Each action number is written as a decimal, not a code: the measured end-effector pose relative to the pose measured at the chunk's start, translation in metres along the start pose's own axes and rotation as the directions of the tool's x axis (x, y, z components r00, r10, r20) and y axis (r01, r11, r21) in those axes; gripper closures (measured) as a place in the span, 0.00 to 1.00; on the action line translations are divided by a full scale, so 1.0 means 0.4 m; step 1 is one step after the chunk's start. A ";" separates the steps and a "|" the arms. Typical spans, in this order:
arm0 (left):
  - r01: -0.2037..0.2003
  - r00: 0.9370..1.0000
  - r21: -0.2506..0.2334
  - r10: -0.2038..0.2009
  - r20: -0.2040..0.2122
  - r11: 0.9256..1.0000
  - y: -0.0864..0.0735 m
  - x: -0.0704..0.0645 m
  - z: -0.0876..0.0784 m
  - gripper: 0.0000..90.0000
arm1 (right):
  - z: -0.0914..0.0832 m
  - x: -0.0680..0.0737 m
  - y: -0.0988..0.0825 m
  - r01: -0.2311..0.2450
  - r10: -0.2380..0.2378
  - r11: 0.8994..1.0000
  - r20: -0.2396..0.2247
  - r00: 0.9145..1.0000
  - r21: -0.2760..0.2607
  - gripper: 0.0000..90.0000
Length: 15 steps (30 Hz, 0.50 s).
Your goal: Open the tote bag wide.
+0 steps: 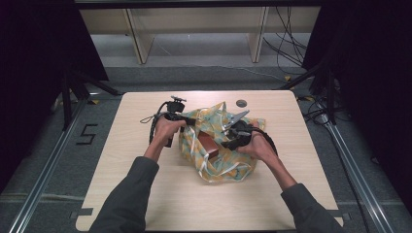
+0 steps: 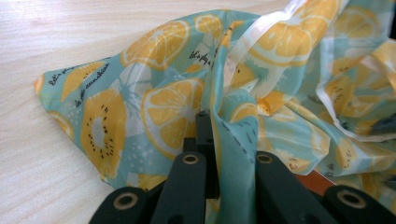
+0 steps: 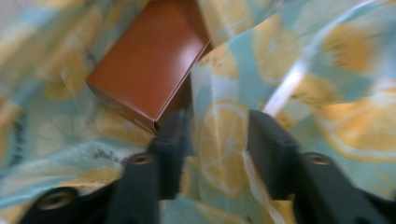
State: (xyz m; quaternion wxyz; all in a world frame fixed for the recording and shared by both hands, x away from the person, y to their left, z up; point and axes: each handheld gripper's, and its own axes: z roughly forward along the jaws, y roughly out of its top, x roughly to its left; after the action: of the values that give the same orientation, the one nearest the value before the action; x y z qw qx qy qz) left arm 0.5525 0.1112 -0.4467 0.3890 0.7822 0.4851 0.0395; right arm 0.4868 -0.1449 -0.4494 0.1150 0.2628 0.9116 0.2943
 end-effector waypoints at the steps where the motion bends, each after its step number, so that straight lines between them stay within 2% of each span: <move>1: -0.002 1.000 -0.001 0.002 0.001 1.000 -0.001 0.000 -0.001 0.97 | 0.007 -0.001 0.000 0.013 -0.013 1.000 0.003 1.000 0.014 0.84; 2: -0.002 1.000 -0.001 0.002 0.001 1.000 -0.001 0.000 -0.001 0.97 | 0.013 -0.005 0.002 0.034 -0.035 0.999 0.018 0.999 0.040 0.94; 3: 0.001 1.000 -0.005 -0.001 -0.005 1.000 -0.003 -0.001 -0.003 0.97 | 0.021 -0.015 0.006 0.045 -0.047 0.998 0.047 0.998 0.052 1.00; 4: -0.008 1.000 -0.001 0.008 0.006 1.000 -0.006 0.002 -0.007 0.97 | 0.021 -0.030 0.012 0.039 -0.043 0.998 0.069 0.997 0.055 1.00; 5: -0.008 1.000 -0.001 0.008 0.006 1.000 -0.006 0.002 -0.007 0.97 | 0.021 -0.030 0.012 0.039 -0.043 0.998 0.069 0.997 0.055 1.00; 6: -0.010 1.000 -0.012 0.010 0.010 1.000 -0.009 0.002 -0.013 0.97 | 0.019 -0.059 0.028 0.016 -0.024 0.998 0.148 0.989 0.054 1.00; 7: -0.010 1.000 -0.012 0.010 0.010 1.000 -0.009 0.002 -0.013 0.97 | 0.019 -0.071 0.035 0.001 -0.009 0.999 0.174 0.985 0.046 1.00; 8: -0.011 1.000 -0.017 0.011 0.014 1.000 -0.011 0.005 -0.022 0.97 | 0.026 -0.093 0.041 -0.022 0.018 1.000 0.222 0.975 0.018 1.00; 9: -0.011 1.000 -0.017 0.011 0.014 1.000 -0.011 0.005 -0.022 0.97 | 0.026 -0.093 0.041 -0.022 0.018 1.000 0.222 0.975 0.018 1.00; 10: -0.014 1.000 -0.021 0.014 0.007 1.000 -0.015 0.010 -0.026 0.97 | 0.040 -0.130 0.051 -0.052 0.039 0.998 0.250 0.967 0.045 1.00; 11: -0.014 1.000 -0.021 0.014 0.007 1.000 -0.015 0.010 -0.026 0.97 | 0.048 -0.140 0.051 -0.057 0.040 0.997 0.254 0.966 0.057 1.00; 12: -0.005 1.000 -0.032 0.005 -0.004 0.999 -0.024 0.018 -0.026 0.97 | 0.063 -0.149 0.049 -0.071 0.050 0.995 0.253 0.966 0.074 1.00; 13: -0.001 1.000 -0.024 0.001 0.003 1.000 -0.027 0.023 -0.027 0.97 | 0.077 -0.159 0.044 -0.060 0.036 0.994 0.252 0.967 0.089 1.00; 15: 0.012 1.000 -0.027 -0.012 0.002 1.000 -0.038 0.033 -0.021 0.97 | 0.103 -0.164 0.034 -0.091 0.064 0.991 0.239 0.969 0.100 1.00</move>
State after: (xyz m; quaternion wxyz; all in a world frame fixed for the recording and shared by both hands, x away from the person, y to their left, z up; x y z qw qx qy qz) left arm 0.5447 0.1300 -0.4550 0.4004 0.7738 0.4889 0.0429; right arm 0.5623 -0.1519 -0.4704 0.1960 0.3372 0.8954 0.2148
